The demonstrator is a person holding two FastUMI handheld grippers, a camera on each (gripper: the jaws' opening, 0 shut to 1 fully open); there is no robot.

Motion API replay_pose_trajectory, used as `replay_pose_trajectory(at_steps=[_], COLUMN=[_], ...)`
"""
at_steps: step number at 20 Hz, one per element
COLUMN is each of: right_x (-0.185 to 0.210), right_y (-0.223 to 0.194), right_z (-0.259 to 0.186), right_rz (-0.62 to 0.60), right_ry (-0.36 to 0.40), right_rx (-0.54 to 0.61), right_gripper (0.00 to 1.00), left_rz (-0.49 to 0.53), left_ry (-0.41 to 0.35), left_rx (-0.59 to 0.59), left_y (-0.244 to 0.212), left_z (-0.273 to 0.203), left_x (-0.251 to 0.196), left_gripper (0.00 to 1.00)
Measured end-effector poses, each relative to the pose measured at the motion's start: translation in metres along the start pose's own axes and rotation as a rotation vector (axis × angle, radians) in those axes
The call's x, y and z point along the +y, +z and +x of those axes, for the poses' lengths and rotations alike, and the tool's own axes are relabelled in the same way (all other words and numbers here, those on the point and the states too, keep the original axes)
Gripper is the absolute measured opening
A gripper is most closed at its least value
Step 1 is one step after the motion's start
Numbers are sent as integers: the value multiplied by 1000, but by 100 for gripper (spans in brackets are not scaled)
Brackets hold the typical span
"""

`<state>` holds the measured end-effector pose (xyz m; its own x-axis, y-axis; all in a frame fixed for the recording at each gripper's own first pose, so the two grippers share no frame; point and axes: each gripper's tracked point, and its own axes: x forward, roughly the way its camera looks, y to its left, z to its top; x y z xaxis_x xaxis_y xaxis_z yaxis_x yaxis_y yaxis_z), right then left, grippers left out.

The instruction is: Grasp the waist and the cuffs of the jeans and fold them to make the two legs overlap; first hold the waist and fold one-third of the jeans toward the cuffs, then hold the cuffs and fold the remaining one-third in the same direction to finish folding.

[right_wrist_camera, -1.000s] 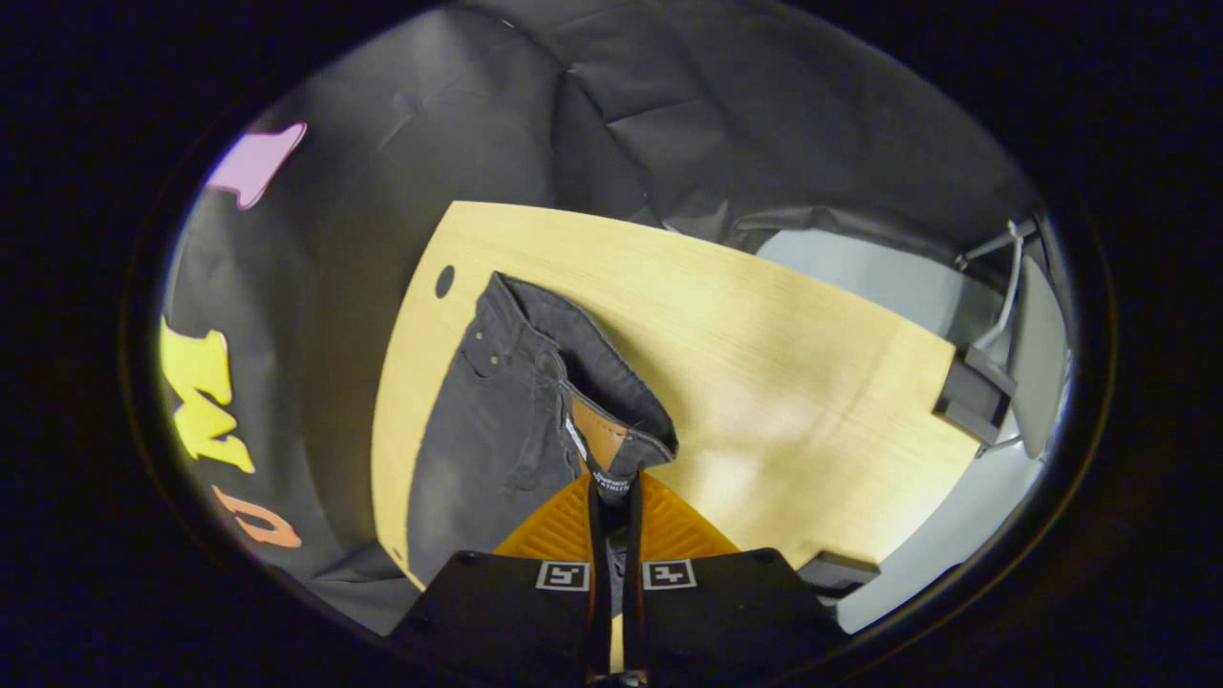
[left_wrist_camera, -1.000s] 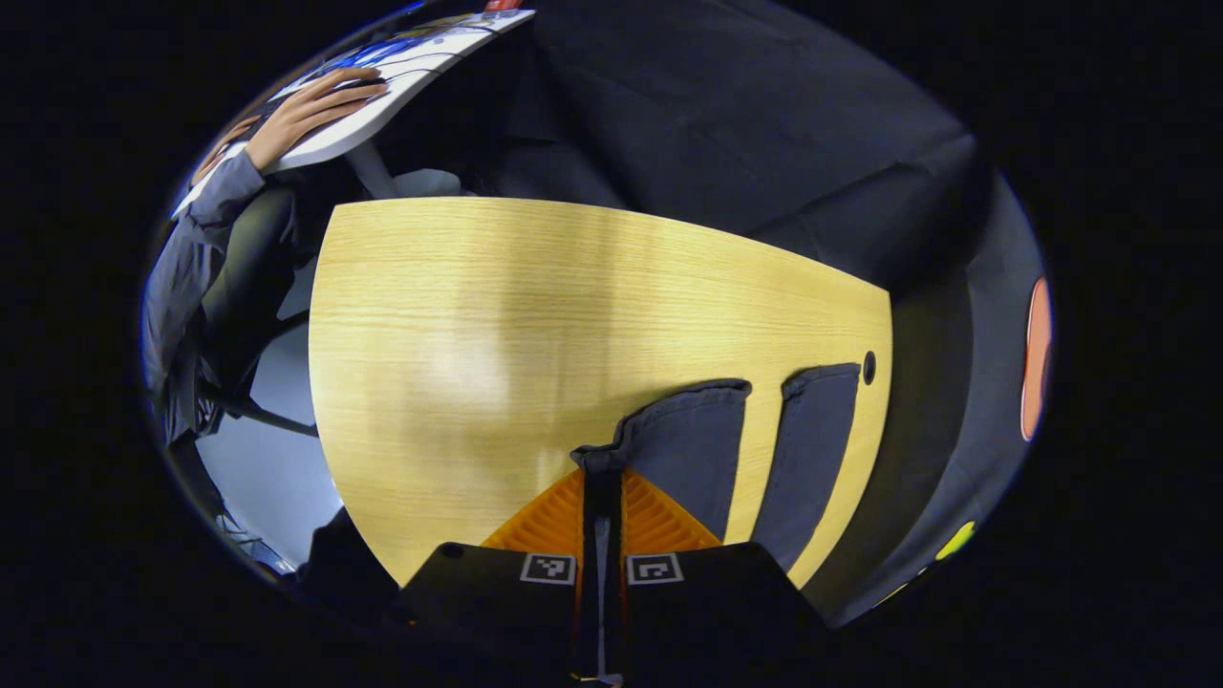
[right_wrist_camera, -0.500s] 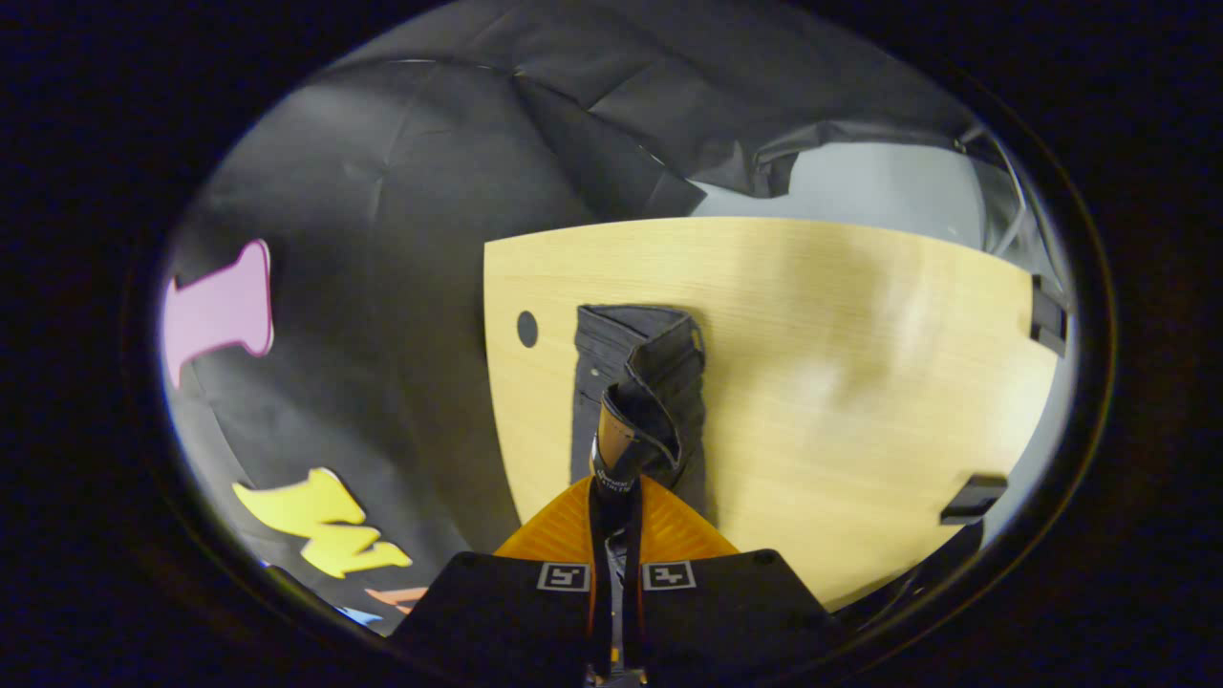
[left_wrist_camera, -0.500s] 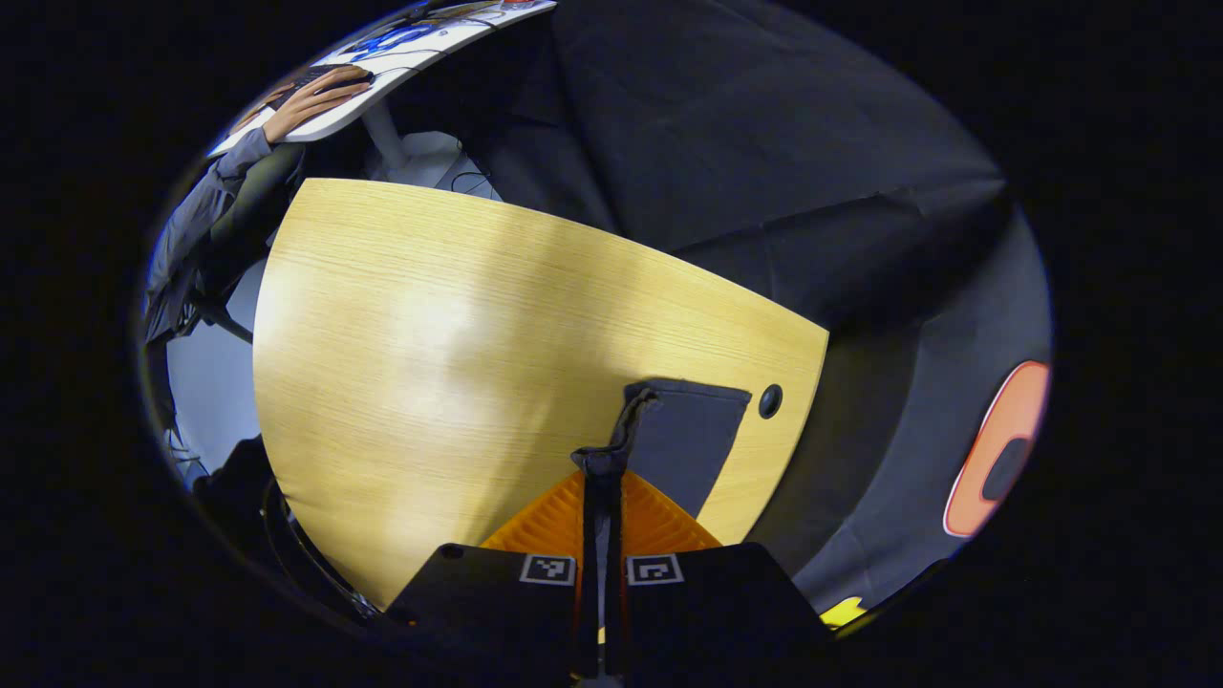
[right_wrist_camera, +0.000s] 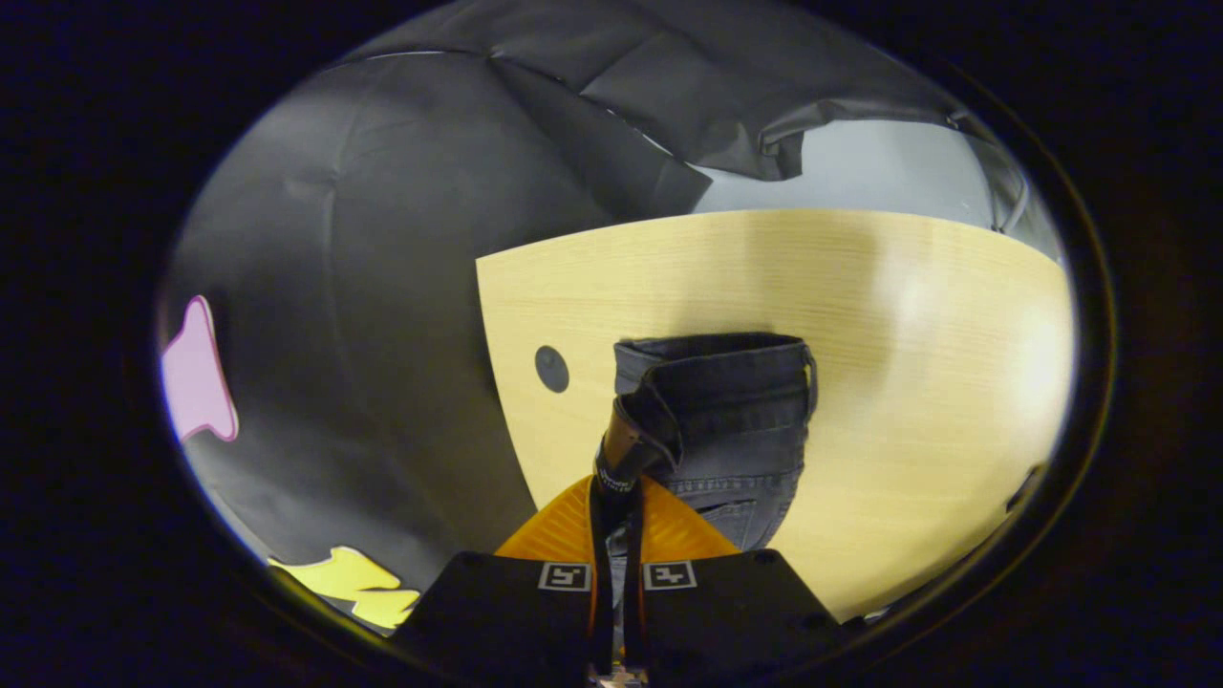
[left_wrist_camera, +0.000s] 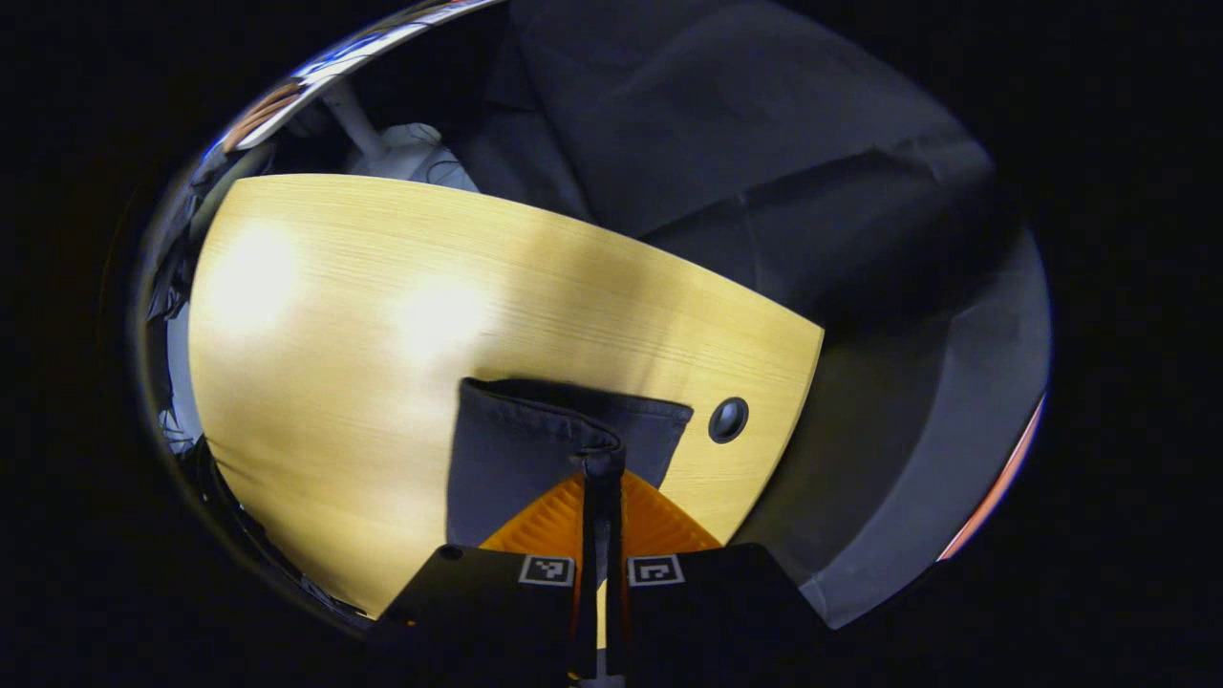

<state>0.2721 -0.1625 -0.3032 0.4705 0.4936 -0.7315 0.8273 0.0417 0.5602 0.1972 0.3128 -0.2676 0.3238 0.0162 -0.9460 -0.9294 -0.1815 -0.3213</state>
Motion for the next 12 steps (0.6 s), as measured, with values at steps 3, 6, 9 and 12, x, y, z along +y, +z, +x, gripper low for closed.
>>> replay_pose_trajectory(at_steps=[3, 6, 9, 12], right_x=[-4, -12, -10, -1], right_y=[9, 15, 16, 11], right_z=[17, 30, 32, 21], right_rz=[18, 17, -7, -175], right_ry=[-17, -38, -46, -39], right_rx=[-3, -5, -15, -57], right_gripper=[5, 5, 16, 29], left_rz=[34, 36, 34, 81], left_ry=[14, 12, 43, 14], left_rx=[6, 22, 63, 83], left_y=[1, 0, -4, -8], left_z=[30, 48, 51, 35], left_x=[-4, -10, -2, -10], left_gripper=[8, 14, 30, 73])
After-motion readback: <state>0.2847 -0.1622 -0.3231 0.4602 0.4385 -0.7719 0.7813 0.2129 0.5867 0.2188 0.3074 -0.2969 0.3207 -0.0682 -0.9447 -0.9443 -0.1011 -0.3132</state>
